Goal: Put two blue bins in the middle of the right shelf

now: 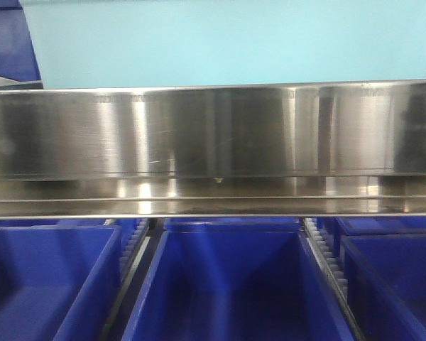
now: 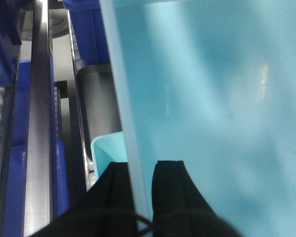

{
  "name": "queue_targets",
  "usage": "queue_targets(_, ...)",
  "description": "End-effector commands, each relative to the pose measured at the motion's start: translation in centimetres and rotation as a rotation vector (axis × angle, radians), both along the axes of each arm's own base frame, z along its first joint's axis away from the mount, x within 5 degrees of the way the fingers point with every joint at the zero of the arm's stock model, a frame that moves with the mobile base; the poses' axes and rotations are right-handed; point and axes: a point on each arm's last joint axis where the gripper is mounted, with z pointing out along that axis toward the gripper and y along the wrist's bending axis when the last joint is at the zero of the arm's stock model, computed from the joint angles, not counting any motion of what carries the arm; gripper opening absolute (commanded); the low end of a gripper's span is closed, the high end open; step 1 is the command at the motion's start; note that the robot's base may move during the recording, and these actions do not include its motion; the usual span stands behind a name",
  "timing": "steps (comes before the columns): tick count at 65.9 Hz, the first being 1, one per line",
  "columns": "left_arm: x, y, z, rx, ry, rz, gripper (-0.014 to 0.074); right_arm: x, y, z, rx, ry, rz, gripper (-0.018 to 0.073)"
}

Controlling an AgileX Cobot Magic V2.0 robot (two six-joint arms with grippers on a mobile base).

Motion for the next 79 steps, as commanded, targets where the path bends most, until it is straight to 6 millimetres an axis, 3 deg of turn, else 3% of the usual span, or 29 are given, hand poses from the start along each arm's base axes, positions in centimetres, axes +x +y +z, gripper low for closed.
queue_targets(1,-0.5,-0.5,1.3,-0.07,-0.077,-0.048,-0.0111,-0.4,0.2,1.3,0.048,-0.081,0.022,-0.0153)
queue_targets(29,-0.3,-0.7,1.6,-0.093,-0.117,-0.052,-0.0111,-0.4,0.2,1.3,0.048,-0.081,0.022,-0.0153)
queue_targets(48,-0.4,0.1,0.8,0.027,-0.061,-0.026,-0.0111,-0.6,0.6,1.0,0.084,-0.031,0.057,-0.0153)
queue_targets(79,0.1,0.0,-0.3,0.085,-0.043,-0.023,-0.0111,1.1,1.6,-4.1,0.072,0.13,0.048,-0.0153)
